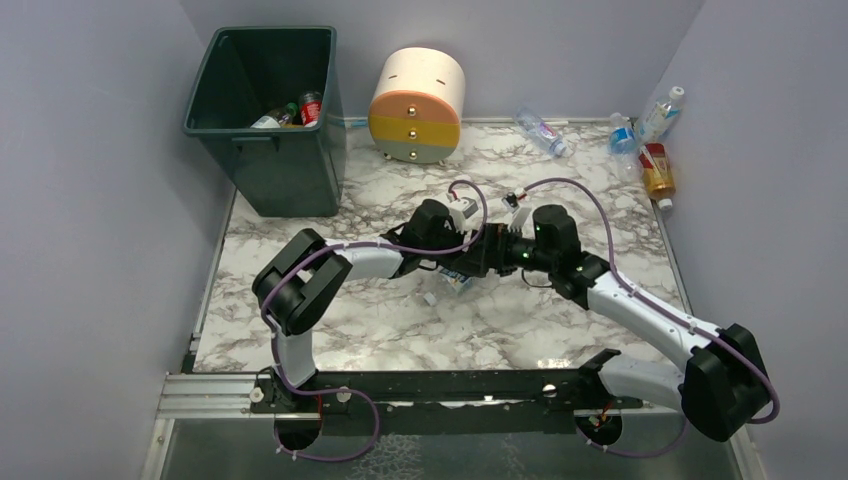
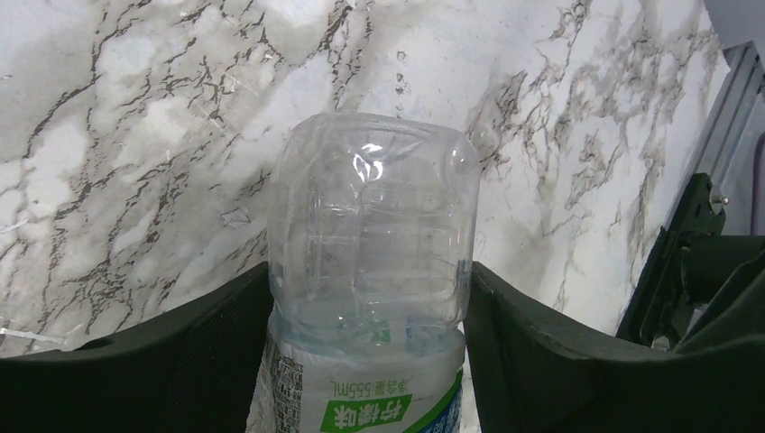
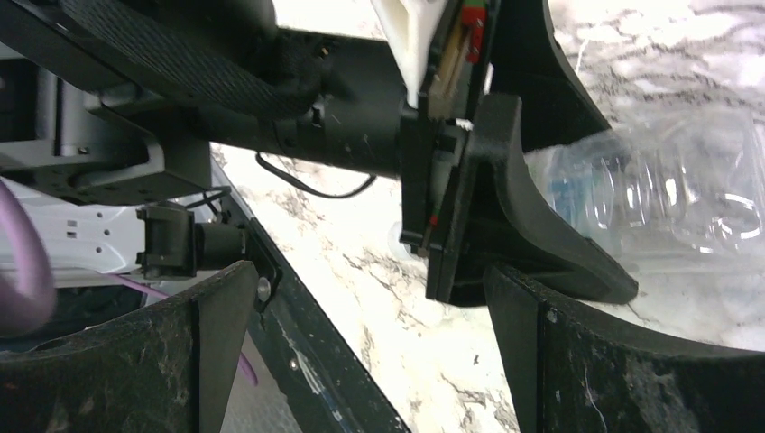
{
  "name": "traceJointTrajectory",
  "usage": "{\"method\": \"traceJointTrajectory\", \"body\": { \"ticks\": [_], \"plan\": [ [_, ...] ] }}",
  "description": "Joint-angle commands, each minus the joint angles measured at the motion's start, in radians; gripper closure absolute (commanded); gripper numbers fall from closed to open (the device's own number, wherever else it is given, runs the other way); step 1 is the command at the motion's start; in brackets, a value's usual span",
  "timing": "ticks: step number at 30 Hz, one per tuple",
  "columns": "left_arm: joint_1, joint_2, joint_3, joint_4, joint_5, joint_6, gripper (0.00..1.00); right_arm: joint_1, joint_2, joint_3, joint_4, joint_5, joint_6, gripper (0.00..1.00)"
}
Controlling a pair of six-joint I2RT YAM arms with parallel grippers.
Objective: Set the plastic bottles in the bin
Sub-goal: Pick up the plastic bottle at the center of the board.
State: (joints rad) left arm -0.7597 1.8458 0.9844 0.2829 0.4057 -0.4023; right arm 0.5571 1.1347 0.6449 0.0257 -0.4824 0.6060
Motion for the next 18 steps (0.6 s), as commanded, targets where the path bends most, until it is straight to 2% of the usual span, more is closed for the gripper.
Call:
{"method": "traceJointTrajectory", "body": {
  "ticks": [1, 9, 18],
  "plan": [
    [-0.012, -0.046, -0.008, 0.042, 0.032, 0.005, 0.33, 0.003, -0.009, 0.064, 0.020, 0.025, 0.003, 0.01],
    [-0.012, -0.039, -0.013, 0.049, 0.027, 0.011, 0.33, 0.003, 0.044, 0.064, 0.073, 0.006, 0.012, 0.01],
    [-0.012, -0.016, -0.008, 0.056, 0.032, 0.013, 0.33, 0.003, 0.119, 0.149, 0.078, -0.021, -0.016, 0.01]
  ]
}}
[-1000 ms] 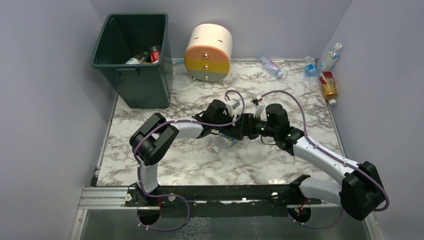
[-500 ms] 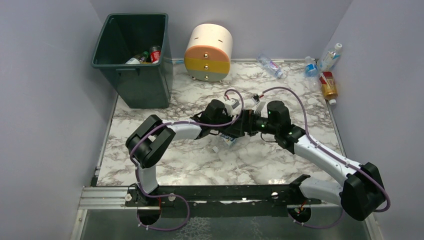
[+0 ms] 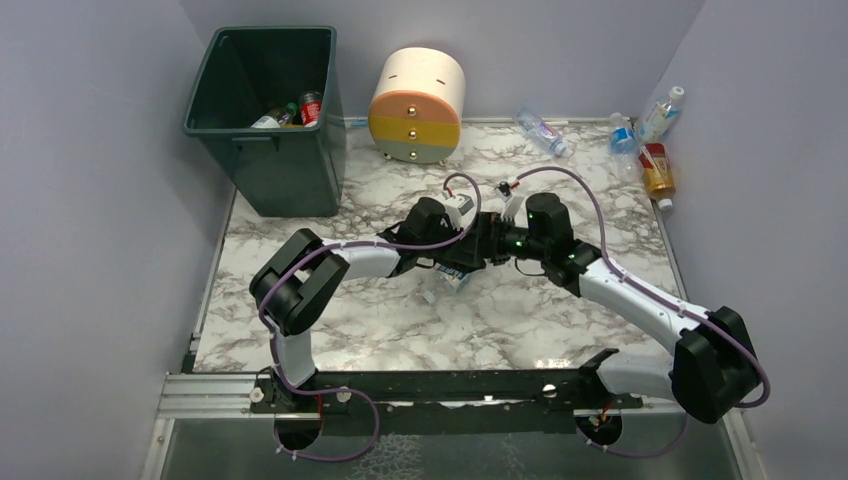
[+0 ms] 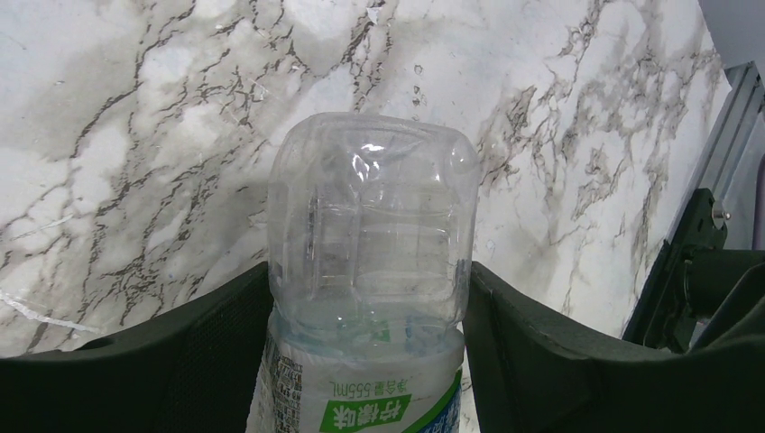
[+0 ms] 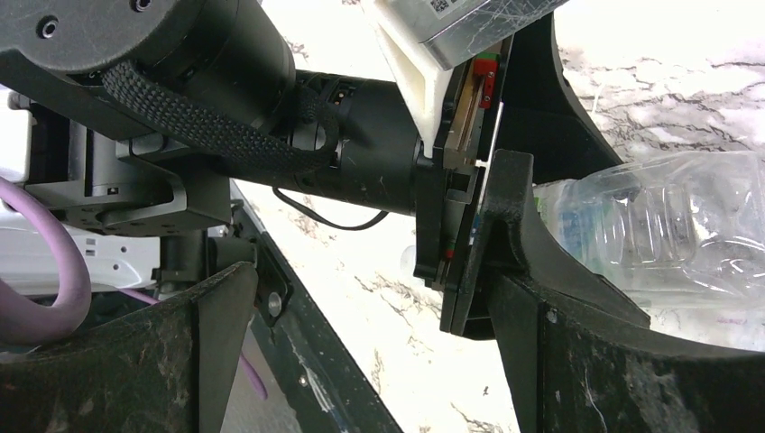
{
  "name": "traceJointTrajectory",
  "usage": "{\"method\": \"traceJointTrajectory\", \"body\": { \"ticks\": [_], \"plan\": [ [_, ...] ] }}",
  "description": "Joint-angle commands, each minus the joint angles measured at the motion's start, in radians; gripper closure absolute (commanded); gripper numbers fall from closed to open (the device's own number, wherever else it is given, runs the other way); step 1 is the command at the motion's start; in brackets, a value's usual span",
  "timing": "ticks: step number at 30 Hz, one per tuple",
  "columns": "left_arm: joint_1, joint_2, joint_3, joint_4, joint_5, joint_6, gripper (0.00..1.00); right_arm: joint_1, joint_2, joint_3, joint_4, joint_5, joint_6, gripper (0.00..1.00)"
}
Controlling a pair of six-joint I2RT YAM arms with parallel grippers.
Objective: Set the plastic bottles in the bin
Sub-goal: Pick up the plastic bottle at the center of the board.
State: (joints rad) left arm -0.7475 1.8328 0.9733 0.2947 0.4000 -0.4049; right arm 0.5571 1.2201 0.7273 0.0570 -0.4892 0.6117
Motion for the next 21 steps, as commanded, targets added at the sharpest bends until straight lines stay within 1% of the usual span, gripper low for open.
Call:
{"method": "traceJointTrajectory", "body": {
  "ticks": [1, 12, 21],
  "plan": [
    [-0.024, 0.000, 0.004, 0.043, 0.036, 0.015, 0.33, 0.003, 0.040, 0.070, 0.048, -0.016, -0.023, 0.01],
    [-0.024, 0.008, 0.006, 0.044, 0.039, 0.014, 0.33, 0.002, 0.033, 0.056, 0.054, -0.014, -0.014, 0.01],
    [-0.024, -0.005, 0.003, 0.046, 0.038, 0.016, 0.33, 0.003, -0.033, 0.026, 0.042, -0.008, 0.010, 0.01]
  ]
}}
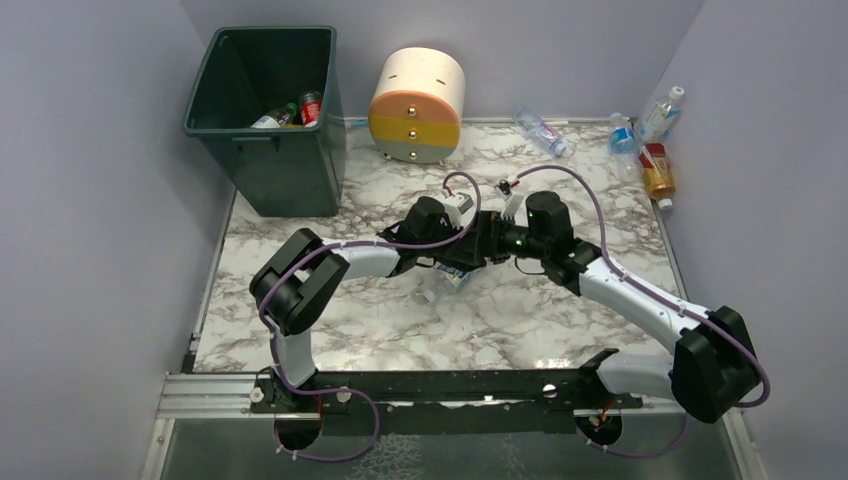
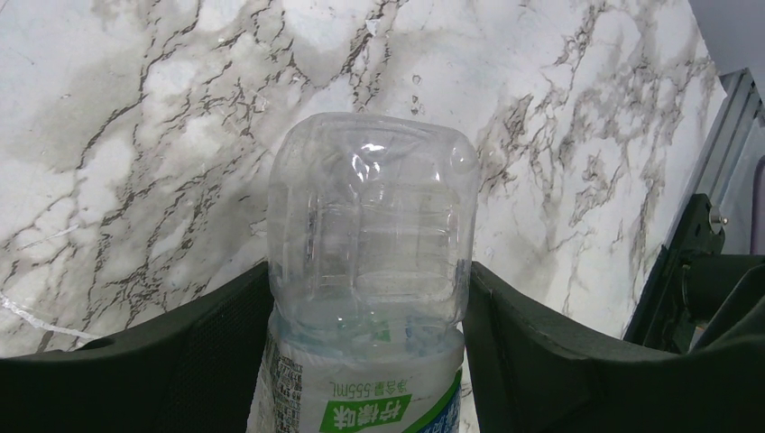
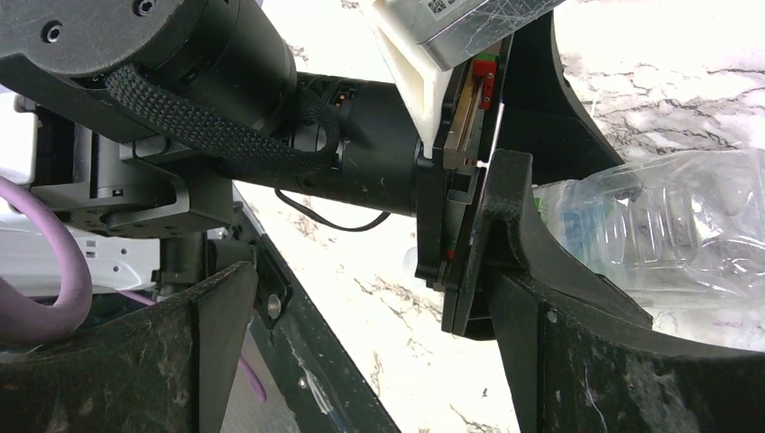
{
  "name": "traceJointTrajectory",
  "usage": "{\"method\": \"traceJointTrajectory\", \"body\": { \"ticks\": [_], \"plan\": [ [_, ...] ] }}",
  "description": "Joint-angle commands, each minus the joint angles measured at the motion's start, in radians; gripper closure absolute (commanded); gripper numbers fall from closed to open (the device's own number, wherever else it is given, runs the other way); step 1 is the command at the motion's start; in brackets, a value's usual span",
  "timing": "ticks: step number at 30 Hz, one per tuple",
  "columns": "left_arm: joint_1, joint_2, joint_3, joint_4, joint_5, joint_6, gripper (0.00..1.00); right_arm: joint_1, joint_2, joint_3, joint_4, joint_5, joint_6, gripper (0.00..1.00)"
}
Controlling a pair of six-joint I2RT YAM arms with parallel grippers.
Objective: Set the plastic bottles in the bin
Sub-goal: Pick up the plastic bottle at the center of the board.
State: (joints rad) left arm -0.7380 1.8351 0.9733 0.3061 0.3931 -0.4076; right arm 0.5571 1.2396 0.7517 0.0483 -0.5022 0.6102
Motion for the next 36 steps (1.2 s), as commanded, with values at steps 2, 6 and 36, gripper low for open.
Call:
{"method": "traceJointTrajectory", "body": {
  "ticks": [2, 6, 36],
  "plan": [
    [-0.034, -0.012, 0.001, 0.041, 0.047, 0.018, 0.33, 0.003, -0.079, -0.020, 0.063, 0.016, 0.033, 0.01],
    [-0.034, -0.031, -0.001, 0.044, 0.058, 0.018, 0.33, 0.003, -0.109, -0.044, 0.080, -0.007, 0.056, 0.01],
    [-0.019, -0.233, 0.296, -0.346, -0.153, -0.008, 0.32, 0.003, -0.623, -0.052, -0.265, 0.085, 0.078, 0.01]
  ]
}}
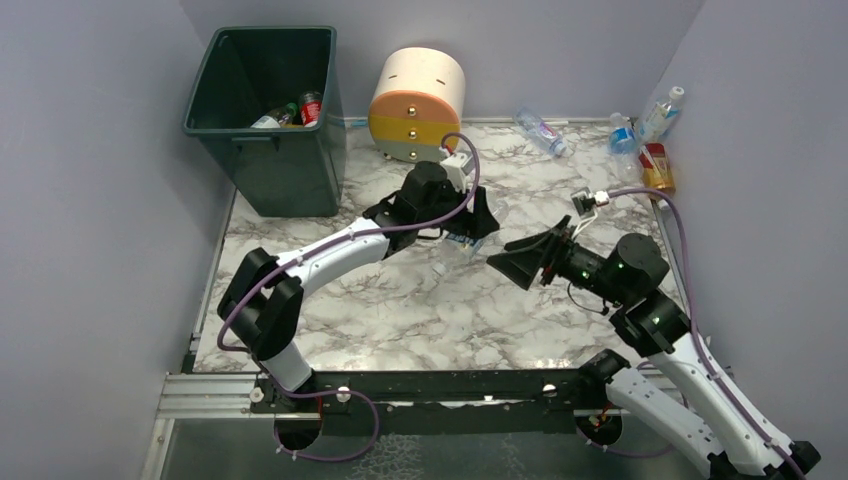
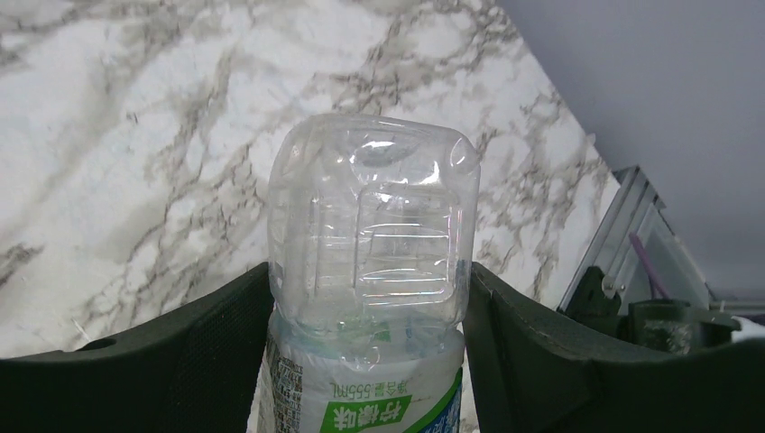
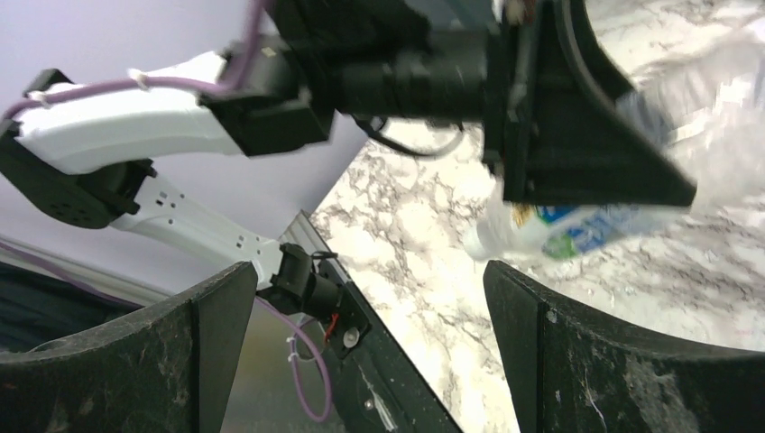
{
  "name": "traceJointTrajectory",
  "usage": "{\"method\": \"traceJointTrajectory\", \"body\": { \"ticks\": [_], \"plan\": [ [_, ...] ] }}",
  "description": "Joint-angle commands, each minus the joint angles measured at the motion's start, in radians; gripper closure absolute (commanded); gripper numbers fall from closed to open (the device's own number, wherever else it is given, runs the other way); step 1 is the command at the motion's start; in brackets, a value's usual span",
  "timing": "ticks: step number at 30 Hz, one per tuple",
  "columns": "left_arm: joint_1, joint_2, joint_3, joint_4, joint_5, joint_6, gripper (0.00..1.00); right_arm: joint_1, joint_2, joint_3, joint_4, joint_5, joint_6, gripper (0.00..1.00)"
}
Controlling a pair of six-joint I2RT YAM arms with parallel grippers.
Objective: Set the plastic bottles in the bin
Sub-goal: Pick up the plastic bottle at the center of the board.
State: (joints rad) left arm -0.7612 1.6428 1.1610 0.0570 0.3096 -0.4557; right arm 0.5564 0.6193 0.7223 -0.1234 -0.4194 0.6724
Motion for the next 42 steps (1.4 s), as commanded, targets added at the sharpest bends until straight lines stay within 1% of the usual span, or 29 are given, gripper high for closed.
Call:
{"method": "traceJointTrajectory", "body": {
  "ticks": [1, 6, 11, 17, 22, 30, 34, 42],
  "plan": [
    [0.009, -0.039, 0.138, -0.117, -0.075, 0.047, 0.32, 0.004, -0.004, -0.044, -0.100, -0.006, 0.030, 0.01],
    [0.062, -0.030, 0.306, -0.222, -0.090, 0.069, 0.32, 0.004, -0.022, -0.159, -0.041, -0.059, 0.082, 0.01],
    [0.133, -0.036, 0.430, -0.289, -0.104, 0.086, 0.32, 0.004, -0.015, -0.203, -0.044, -0.081, 0.076, 0.01],
    [0.232, -0.048, 0.551, -0.293, -0.101, 0.062, 0.31, 0.003, -0.028, -0.249, -0.047, -0.100, 0.082, 0.01],
    [0.311, -0.020, 0.689, -0.316, -0.087, 0.049, 0.30, 0.003, -0.051, -0.283, -0.047, -0.104, 0.097, 0.01],
    [0.444, 0.007, 0.861, -0.307, -0.071, 0.001, 0.30, 0.004, -0.079, -0.319, -0.039, -0.109, 0.118, 0.00],
    [0.531, 0.003, 0.887, -0.260, -0.063, -0.035, 0.30, 0.004, -0.085, -0.321, -0.042, -0.110, 0.117, 0.01],
    [0.735, -0.049, 0.840, -0.128, -0.108, -0.110, 0.30, 0.003, -0.110, -0.330, -0.064, -0.110, 0.120, 0.01]
  ]
}}
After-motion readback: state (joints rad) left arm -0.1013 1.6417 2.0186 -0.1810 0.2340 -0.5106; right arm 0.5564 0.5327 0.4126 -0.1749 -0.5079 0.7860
